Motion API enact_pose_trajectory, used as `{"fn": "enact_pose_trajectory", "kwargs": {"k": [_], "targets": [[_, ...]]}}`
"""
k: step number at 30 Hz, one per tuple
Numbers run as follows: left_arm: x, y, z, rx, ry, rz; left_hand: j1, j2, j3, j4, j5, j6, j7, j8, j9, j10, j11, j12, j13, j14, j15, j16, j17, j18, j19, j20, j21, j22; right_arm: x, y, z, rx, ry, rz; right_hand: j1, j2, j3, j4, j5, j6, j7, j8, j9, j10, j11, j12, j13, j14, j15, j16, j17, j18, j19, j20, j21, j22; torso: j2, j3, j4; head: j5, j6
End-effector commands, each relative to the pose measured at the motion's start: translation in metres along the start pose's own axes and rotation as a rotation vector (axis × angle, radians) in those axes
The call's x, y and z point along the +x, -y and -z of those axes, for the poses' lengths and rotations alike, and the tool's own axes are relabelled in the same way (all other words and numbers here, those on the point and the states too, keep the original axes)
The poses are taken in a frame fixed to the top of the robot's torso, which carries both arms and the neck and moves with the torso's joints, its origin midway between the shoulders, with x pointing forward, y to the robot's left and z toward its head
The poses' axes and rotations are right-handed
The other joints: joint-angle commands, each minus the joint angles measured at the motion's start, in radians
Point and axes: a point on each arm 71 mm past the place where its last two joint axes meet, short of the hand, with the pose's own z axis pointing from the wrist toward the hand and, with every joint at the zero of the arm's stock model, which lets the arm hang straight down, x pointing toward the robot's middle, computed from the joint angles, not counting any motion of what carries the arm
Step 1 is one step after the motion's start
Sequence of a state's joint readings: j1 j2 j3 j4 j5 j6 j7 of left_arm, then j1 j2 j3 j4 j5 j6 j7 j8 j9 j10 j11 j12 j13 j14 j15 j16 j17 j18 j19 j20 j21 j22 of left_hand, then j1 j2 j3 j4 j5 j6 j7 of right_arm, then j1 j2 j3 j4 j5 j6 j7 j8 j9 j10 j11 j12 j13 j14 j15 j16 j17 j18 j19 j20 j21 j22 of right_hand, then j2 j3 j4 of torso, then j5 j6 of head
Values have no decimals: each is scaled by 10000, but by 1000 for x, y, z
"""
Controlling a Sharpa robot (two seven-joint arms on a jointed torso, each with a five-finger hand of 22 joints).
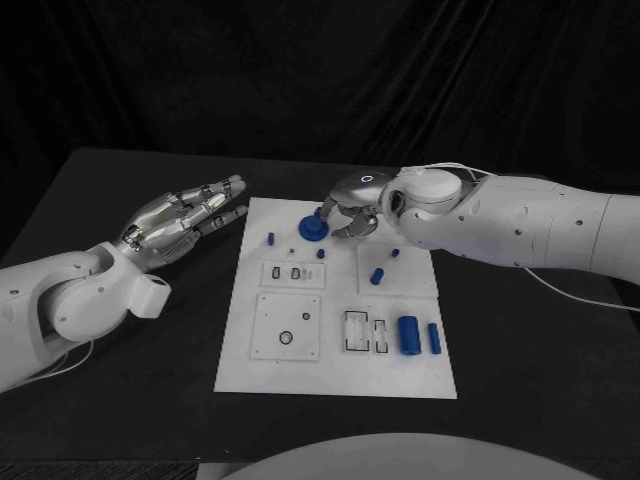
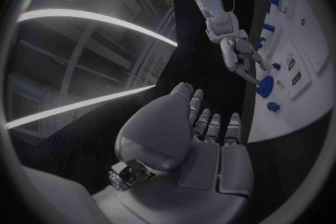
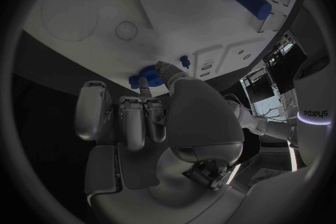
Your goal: Assemble the parts on the task board
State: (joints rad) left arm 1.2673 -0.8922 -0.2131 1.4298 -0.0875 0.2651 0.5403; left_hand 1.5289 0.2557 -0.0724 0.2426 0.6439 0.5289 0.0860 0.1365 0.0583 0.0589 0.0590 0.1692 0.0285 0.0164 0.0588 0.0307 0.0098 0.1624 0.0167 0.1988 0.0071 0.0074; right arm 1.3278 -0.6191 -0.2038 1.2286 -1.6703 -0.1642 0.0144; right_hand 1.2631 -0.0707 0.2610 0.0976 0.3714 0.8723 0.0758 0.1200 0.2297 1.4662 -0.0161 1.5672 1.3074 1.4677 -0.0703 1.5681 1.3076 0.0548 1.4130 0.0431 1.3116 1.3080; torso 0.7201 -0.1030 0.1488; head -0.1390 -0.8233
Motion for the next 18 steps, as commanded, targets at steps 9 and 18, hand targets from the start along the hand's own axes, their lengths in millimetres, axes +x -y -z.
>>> {"fn": "enact_pose_trajectory", "kwargs": {"k": [9,18], "targets": [[1,0,1,88,-127,97,97,-14,52,-3,54,-38,2,67,11,9,47,20,13,9,89,33,17,198,-1,87,40,10,6,8,7,261,-121,23,42,99,-33,-195,47,1088,-84,582,532,1046,44,36,2634,1031,64,27,2632,110,-2,73,-88,1561,-13,-1,-21,20,24],[-1,0,3,55,-41,67,98,-15,60,-6,54,-30,3,70,12,13,48,29,15,11,90,36,18,198,3,88,42,12,-6,25,29,681,808,29,-102,71,-156,-114,-263,-41,-130,53,545,1046,-6,36,2634,1031,2,27,2632,119,10,17,-174,1584,-12,12,-27,15,85]]}}
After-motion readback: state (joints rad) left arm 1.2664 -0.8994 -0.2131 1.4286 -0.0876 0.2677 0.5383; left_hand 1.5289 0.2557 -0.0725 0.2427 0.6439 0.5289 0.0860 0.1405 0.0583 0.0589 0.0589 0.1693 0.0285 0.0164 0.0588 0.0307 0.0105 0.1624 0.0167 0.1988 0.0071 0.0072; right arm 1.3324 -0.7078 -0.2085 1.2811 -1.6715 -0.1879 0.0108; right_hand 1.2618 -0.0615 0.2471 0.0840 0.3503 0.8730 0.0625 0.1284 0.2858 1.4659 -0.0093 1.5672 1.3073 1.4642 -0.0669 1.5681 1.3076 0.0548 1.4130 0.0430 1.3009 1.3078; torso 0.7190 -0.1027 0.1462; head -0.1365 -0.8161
